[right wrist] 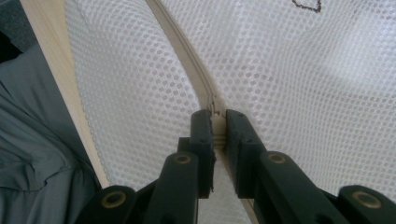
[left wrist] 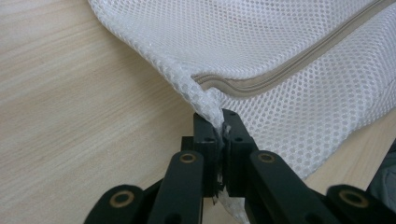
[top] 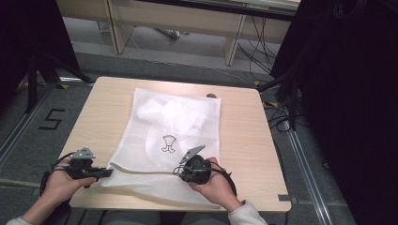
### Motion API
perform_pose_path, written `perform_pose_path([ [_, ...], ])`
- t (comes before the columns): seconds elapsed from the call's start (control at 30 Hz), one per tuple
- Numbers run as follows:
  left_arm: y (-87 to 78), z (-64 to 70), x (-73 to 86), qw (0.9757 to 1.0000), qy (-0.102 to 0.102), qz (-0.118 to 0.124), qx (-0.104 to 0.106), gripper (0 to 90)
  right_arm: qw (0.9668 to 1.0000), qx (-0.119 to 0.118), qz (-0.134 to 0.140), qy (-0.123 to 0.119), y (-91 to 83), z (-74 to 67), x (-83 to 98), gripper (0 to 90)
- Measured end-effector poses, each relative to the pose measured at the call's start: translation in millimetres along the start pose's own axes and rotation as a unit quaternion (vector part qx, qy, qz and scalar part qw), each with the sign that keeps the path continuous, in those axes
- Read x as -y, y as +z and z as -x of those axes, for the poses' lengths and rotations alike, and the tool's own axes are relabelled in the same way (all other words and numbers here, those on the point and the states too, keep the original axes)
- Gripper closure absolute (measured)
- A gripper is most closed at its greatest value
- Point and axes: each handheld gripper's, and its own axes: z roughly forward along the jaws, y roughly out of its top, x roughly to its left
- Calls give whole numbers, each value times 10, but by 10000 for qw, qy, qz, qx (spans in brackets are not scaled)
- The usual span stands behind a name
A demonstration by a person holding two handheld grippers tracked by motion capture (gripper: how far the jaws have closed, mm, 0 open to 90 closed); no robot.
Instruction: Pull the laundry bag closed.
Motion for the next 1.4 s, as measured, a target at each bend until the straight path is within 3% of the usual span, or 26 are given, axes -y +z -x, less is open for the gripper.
perform_pose_path([
  [0.03,13,5,8,9999,-28,107,-10,858,10000,-39,-6,21,-8,3,4,823],
  [0.1,1,-1,1,10000,-1,6,-1,858,10000,-32,-23,14,-4,5,15,823],
  [0.13,13,5,9,9999,-21,112,-25,858,10000,-63,-37,41,-1,4,16,823],
  [0.2,-1,-12,7,10000,68,24,-19,858,9999,-25,-47,89,-13,-2,20,823],
  [0.27,12,4,8,9999,-24,108,-17,858,10000,-35,-40,3,-12,9,20,823],
  [0.37,0,-12,7,10000,65,14,-18,858,10000,-3,-39,15,-11,13,26,823],
  [0.4,14,3,8,9999,-21,102,-12,858,10000,-10,-36,21,-11,13,28,823],
  [0.43,2,-3,0,10000,4,-7,12,858,10000,-23,-29,34,-11,13,30,823],
  [0.57,11,4,8,10000,-17,90,-24,858,10000,-12,-42,59,-17,7,34,823],
  [0.63,-11,-15,1,9999,75,-74,-16,858,10000,6,-48,33,-19,16,40,823],
  [0.77,15,2,8,10000,-22,96,-16,858,9999,6,-54,108,-35,29,73,823],
  [0.93,2,-10,7,10000,54,28,-27,858,9999,7,-45,90,-45,41,88,822],
  [0.97,11,2,7,10000,-34,87,2,858,9999,20,-37,145,-46,35,91,823],
  [1.0,1,-12,8,10000,61,22,-25,858,9999,25,-53,99,-46,42,94,823],
  [1.13,8,-1,7,10000,-15,67,-9,858,9999,27,-68,131,-51,54,107,823],
  [1.17,-8,-14,4,10000,72,-30,-20,858,10000,14,-43,86,-45,60,111,822],
  [1.23,9,0,8,10000,-8,91,-14,858,9998,8,-73,209,-71,49,120,823],
  [1.3,7,7,6,10000,-30,79,-33,858,9999,-11,-54,127,-67,57,120,823],
  [1.4,0,-11,8,10000,54,26,-20,858,9999,35,-70,153,-71,58,128,823],
])
